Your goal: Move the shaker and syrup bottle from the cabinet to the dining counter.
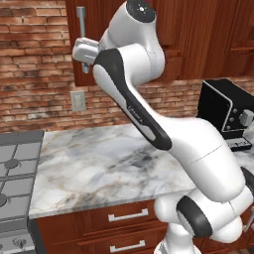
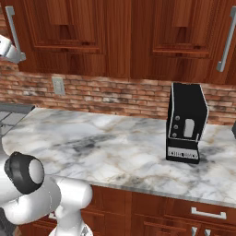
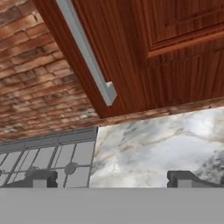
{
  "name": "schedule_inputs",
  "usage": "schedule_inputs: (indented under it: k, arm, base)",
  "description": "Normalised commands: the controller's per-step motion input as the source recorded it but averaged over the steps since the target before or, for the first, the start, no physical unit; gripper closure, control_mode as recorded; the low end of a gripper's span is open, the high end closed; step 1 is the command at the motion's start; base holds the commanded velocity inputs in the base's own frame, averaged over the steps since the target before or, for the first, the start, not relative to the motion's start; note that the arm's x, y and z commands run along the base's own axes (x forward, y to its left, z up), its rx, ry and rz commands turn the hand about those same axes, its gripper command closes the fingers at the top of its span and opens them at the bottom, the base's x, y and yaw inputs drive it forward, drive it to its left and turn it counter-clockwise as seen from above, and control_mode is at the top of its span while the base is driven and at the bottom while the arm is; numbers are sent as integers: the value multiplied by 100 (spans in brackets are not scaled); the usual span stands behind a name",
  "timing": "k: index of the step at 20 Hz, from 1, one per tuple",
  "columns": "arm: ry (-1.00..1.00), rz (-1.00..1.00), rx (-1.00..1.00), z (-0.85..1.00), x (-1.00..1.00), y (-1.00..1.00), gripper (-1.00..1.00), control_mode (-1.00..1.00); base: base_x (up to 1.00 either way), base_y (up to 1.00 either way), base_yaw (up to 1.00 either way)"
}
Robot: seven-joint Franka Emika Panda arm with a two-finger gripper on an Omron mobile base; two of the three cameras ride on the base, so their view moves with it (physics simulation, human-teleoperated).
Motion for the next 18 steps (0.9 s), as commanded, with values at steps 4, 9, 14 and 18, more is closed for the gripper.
schedule_inputs:
  k: [4, 9, 14, 18]
  arm:
    - [18, 0, -13, 0, 25, 2, -100, -100]
    - [6, 0, -25, -2, 31, 0, -100, -100]
    - [-4, 0, -27, -7, 37, 1, -100, -100]
    - [-26, 0, -22, -2, 26, 10, -100, -100]
  base:
    - [0, 0, 0]
    - [0, 0, 0]
    - [0, 0, 0]
    - [0, 0, 0]
